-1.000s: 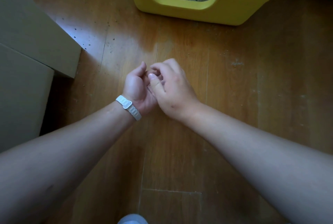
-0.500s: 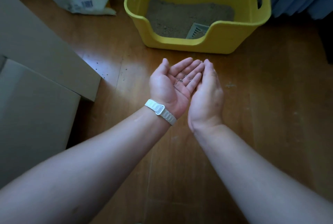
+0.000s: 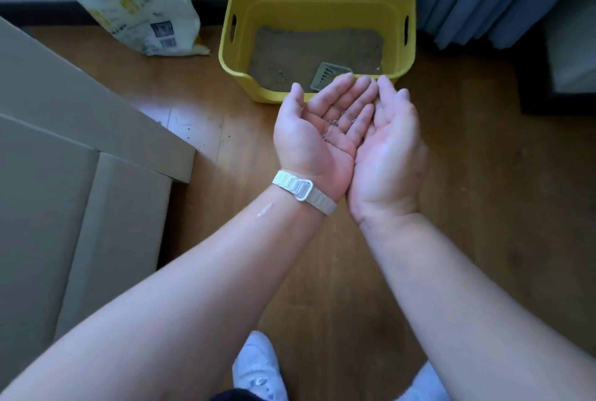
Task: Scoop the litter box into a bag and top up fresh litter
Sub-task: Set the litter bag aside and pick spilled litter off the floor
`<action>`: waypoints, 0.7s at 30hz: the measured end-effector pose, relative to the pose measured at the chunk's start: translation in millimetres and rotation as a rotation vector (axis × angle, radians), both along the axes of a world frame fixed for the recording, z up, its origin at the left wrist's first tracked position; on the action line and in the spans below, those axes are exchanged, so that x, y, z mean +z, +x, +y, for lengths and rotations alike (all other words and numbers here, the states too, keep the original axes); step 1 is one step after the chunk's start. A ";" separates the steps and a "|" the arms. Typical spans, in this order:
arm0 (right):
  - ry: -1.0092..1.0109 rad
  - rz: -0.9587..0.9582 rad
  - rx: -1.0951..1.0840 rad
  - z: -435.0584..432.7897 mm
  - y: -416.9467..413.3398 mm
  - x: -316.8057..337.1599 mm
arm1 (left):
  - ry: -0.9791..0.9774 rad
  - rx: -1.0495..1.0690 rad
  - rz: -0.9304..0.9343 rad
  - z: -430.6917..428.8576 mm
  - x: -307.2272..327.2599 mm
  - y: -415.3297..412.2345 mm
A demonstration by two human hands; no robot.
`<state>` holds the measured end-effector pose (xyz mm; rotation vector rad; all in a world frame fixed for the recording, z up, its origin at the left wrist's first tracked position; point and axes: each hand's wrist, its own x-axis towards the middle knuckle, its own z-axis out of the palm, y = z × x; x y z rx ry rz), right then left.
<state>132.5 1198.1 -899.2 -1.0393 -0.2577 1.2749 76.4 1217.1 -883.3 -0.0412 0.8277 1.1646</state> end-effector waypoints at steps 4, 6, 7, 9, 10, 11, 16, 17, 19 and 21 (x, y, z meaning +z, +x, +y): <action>-0.011 -0.021 -0.002 -10.7 29.0 76.2 | -0.028 0.000 -0.008 -11.5 78.8 28.7; -0.007 -0.003 -0.005 -15.0 42.4 119.9 | -0.039 0.006 -0.016 -16.0 124.9 41.8; -0.004 0.003 -0.009 -16.2 48.2 143.2 | -0.038 0.007 -0.019 -17.3 149.3 48.1; -0.003 0.001 -0.010 -18.5 59.2 193.7 | -0.041 0.009 -0.023 -19.8 199.3 60.2; -0.008 -0.016 -0.008 -20.0 64.6 219.4 | -0.043 0.008 -0.025 -21.0 225.1 66.1; -0.012 -0.033 -0.009 -21.3 70.2 244.8 | -0.042 0.003 -0.027 -21.8 251.2 72.3; -0.007 -0.024 -0.027 -24.5 98.6 366.9 | -0.029 -0.008 -0.007 -26.0 374.9 99.4; 0.000 -0.023 -0.031 -26.1 103.5 388.9 | -0.025 -0.015 0.000 -28.1 398.4 104.2; 0.010 -0.006 -0.040 -28.5 112.4 431.9 | -0.013 -0.028 0.003 -30.1 443.8 114.5; 0.009 0.007 -0.052 -31.3 121.5 472.5 | -0.007 -0.030 0.003 -32.1 483.6 123.8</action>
